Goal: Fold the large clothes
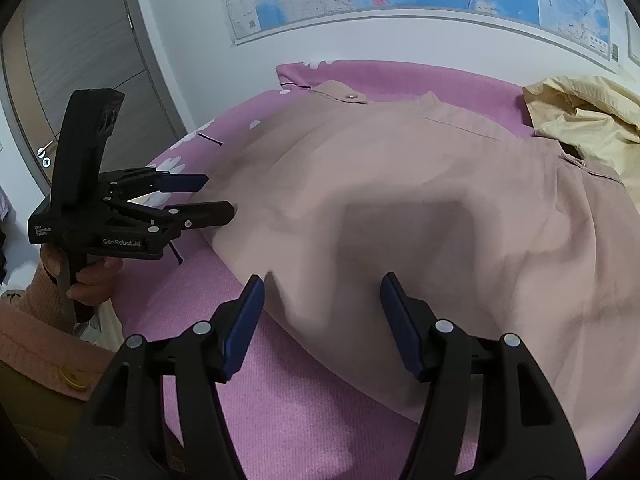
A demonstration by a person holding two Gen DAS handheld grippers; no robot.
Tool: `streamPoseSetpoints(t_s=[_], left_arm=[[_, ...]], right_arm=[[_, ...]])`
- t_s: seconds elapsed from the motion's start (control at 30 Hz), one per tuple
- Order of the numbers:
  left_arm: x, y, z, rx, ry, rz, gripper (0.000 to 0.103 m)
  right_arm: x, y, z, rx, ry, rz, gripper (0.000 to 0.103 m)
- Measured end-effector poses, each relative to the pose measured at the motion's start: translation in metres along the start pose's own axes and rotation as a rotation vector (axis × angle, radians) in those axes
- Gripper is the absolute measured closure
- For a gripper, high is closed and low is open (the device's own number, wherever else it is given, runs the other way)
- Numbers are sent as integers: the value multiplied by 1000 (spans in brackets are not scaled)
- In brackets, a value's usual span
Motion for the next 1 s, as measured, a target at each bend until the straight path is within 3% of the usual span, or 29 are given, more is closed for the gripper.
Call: streamPoseSetpoints(t_s=[0.3,0.43,0.57,0.73,0.77,0.83,0.93,1.0], left_arm=[[-1,0,1,-2,1,3,27],[5,-2,5,6,7,37,13],[14,-5,22,-21,55,93,13],[23,5,39,-5,110,136,13],[24,9,40,10,130,149,13],[20,19,40,51,198,176,13],[5,30,38,95,297,189,13],[-10,32,33,122,378,197,13]], right_arm=[[-13,-2,15,-25,14,-48,42],[10,-16,14,-41,4,58,30],[42,-21,-6,4,7,229,28],[55,-14,-28,60,94,396,29],[54,-13,-32,72,114,415,31],[46,-12,-37,78,174,433,51],[35,-19,-35,54,134,366,75],[28,-29,-29,19,96,293,81]])
Point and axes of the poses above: each gripper's, at about its wrist camera, not at the fingertips, and z roughly against the way its jaws point, x to its left, y to its underside, the point moved 9 cm from there along -z, roughly the way its jaws point, and after that the axes turned 11 degrees about z, right-handed, at the moved point
